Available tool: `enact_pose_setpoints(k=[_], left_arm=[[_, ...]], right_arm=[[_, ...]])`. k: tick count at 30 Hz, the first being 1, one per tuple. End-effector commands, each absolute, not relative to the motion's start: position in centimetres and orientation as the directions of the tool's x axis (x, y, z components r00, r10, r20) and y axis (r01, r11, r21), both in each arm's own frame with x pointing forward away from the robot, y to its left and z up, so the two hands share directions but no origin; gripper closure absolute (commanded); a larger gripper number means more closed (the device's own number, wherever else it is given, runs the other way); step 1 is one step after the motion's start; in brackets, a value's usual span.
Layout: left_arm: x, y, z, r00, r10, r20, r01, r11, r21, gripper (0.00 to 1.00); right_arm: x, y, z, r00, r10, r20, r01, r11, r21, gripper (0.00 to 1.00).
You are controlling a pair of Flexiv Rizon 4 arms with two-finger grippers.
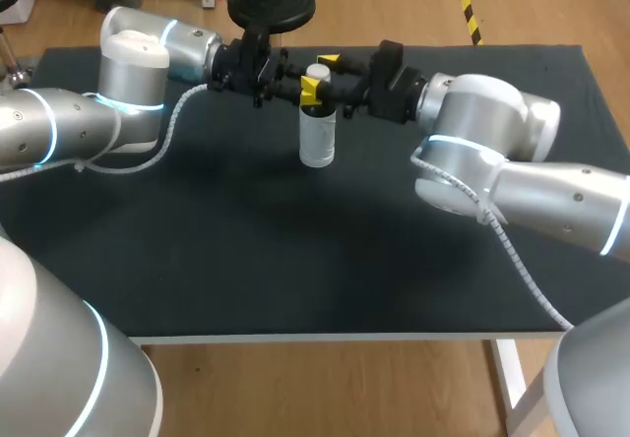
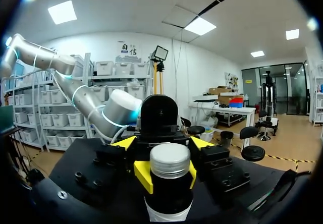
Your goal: Unscrew the bottle cap
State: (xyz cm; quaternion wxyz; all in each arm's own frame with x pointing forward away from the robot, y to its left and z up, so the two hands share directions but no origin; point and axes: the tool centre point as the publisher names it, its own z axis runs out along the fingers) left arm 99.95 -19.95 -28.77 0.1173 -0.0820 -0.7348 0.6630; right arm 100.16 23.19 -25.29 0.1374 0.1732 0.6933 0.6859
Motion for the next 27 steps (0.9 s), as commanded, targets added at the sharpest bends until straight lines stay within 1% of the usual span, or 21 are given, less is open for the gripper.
enact_pose_setpoints(k=[1,2,3,5,6,13,16,21,27], left_arm=[[100.4,-20.0,-29.0,-0.958,0.28,0.064,-0.036,0.106,-0.994,1.0],[100.4,-20.0,-29.0,-0.958,0.28,0.064,-0.036,0.106,-0.994,1.0],[100.4,-20.0,-29.0,-0.958,0.28,0.064,-0.036,0.106,-0.994,1.0],[100.4,-20.0,-29.0,-0.958,0.28,0.064,-0.036,0.106,-0.994,1.0],[100.4,-20.0,-29.0,-0.958,0.28,0.064,-0.036,0.106,-0.994,1.0],[100.4,-20.0,-29.0,-0.958,0.28,0.064,-0.036,0.106,-0.994,1.0],[100.4,-20.0,-29.0,-0.958,0.28,0.064,-0.036,0.106,-0.994,1.0],[100.4,-20.0,-29.0,-0.958,0.28,0.064,-0.036,0.106,-0.994,1.0],[100.4,-20.0,-29.0,-0.958,0.28,0.064,-0.036,0.106,-0.994,1.0]], right_arm=[[100.0,23.2,-25.4,-0.908,0.417,0.047,0.05,-0.002,0.999,0.76],[100.0,23.2,-25.4,-0.908,0.416,0.047,0.051,-0.001,0.999,0.78],[100.0,23.2,-25.4,-0.909,0.415,0.047,0.051,-0.001,0.999,0.82],[100.0,23.3,-25.4,-0.909,0.415,0.047,0.052,0.001,0.999,0.93],[100.1,23.3,-25.4,-0.909,0.415,0.047,0.052,0.001,0.999,1.0],[100.2,23.1,-25.4,-0.916,0.397,0.05,0.06,0.015,0.998,1.0],[100.6,22.6,-25.5,-0.937,0.346,0.057,0.067,0.018,0.998,1.0],[101.4,22.6,-25.6,-0.986,0.149,0.078,0.083,0.031,0.996,1.0],[101.9,22.5,-25.6,-0.996,-0.028,0.084,0.081,0.078,0.994,1.0]])
